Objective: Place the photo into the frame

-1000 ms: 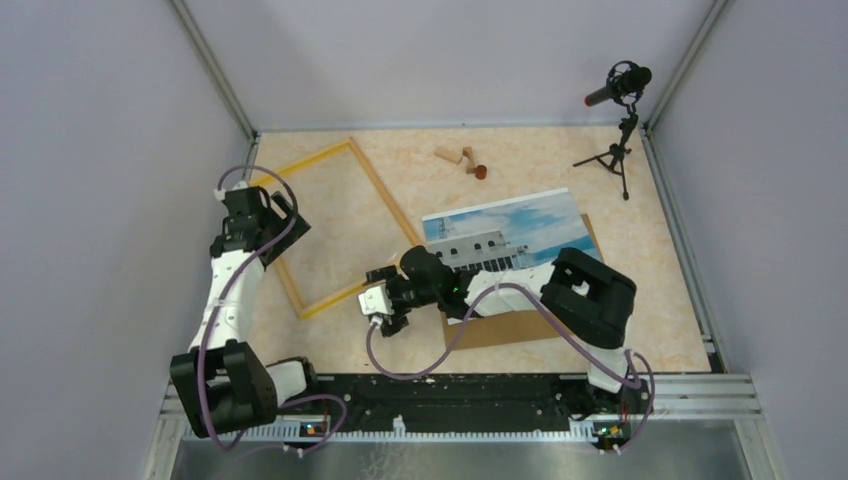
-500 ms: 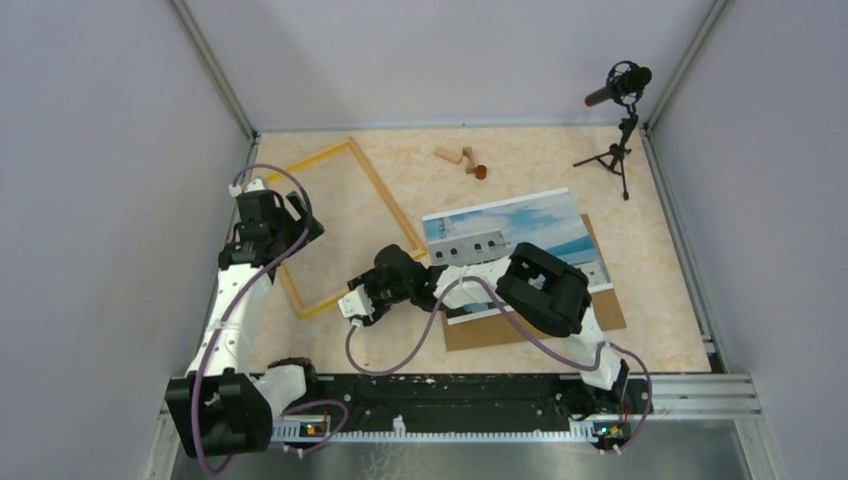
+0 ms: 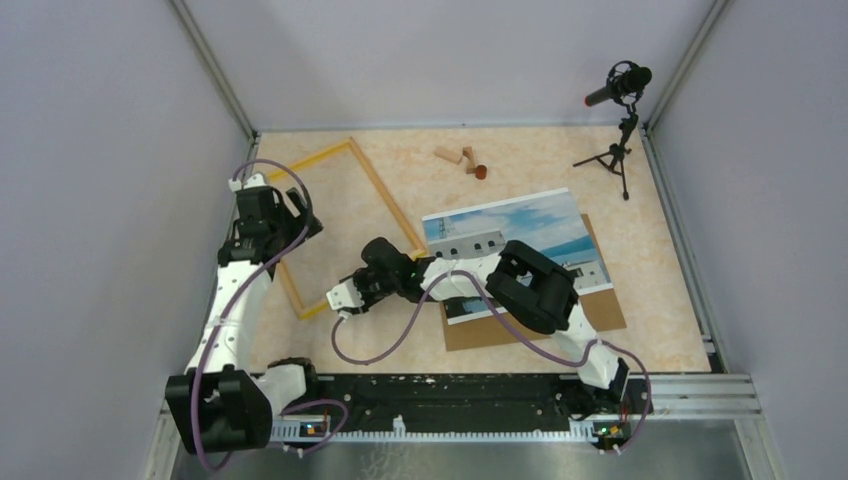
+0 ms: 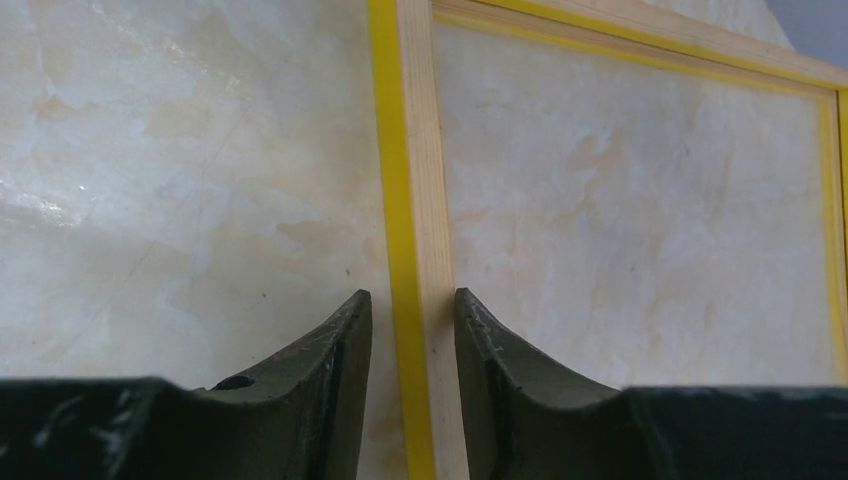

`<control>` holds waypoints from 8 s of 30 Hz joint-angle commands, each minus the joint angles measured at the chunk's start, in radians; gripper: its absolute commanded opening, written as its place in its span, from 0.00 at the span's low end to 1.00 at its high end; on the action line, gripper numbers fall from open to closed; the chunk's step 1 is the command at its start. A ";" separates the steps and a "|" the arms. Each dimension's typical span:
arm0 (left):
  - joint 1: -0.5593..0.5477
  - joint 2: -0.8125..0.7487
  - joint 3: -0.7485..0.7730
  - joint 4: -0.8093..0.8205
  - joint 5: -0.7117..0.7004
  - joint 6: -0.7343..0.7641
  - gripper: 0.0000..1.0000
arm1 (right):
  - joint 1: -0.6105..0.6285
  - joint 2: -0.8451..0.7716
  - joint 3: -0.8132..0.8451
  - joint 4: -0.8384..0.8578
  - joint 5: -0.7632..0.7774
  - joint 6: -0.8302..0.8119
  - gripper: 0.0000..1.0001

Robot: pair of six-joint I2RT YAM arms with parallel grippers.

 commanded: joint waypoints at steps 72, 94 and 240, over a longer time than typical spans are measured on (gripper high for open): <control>0.353 0.903 -0.036 1.002 1.154 -0.425 0.93 | -0.105 -0.221 -0.094 0.187 -0.163 0.354 0.00; 0.372 1.133 -0.164 2.196 1.202 -1.224 0.50 | -0.089 -0.187 -0.075 0.167 -0.130 0.371 0.00; 0.428 1.023 -0.198 2.294 1.186 -1.242 0.39 | -0.628 -0.038 0.147 -0.267 -0.226 1.614 0.54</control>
